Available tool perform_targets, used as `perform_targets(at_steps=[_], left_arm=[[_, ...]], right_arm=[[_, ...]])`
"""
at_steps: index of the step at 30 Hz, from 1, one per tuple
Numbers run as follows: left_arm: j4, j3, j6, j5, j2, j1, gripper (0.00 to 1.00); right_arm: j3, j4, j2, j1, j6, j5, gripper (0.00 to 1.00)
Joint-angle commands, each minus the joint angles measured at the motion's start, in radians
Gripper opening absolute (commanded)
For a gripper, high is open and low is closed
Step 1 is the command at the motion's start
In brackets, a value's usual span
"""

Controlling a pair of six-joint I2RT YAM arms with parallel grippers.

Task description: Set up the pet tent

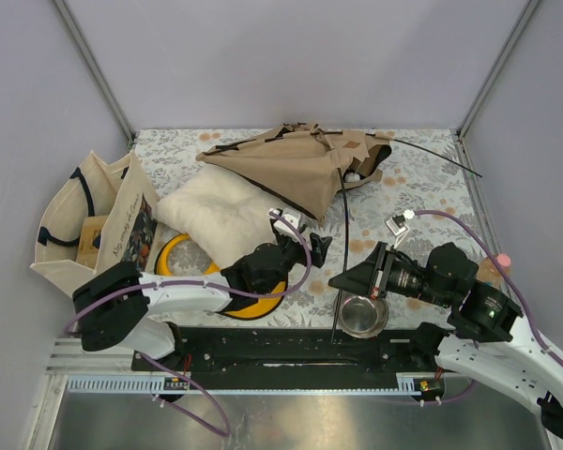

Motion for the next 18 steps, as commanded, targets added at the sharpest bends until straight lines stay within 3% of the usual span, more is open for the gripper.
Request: perform_targets(at_steps=[1,13,18], left_arm=[[0.155,0.061,0.058,-0.071,0.047,-0.002,0.74],[0.123,0.161,0.085,-0.071,0.145,0.025,0.46],[0.117,0.156,0.075,-0.042,0.159,0.043,0.44]], right_arm=[[0.06,0.088,0.0,0.002,-0.012,0.07,0.0],[0.067,0.096,0.003,0.002,0.005,0.067,0.0],[0.054,0.098,-0.014,0.002,0.008,0.085,0.0]])
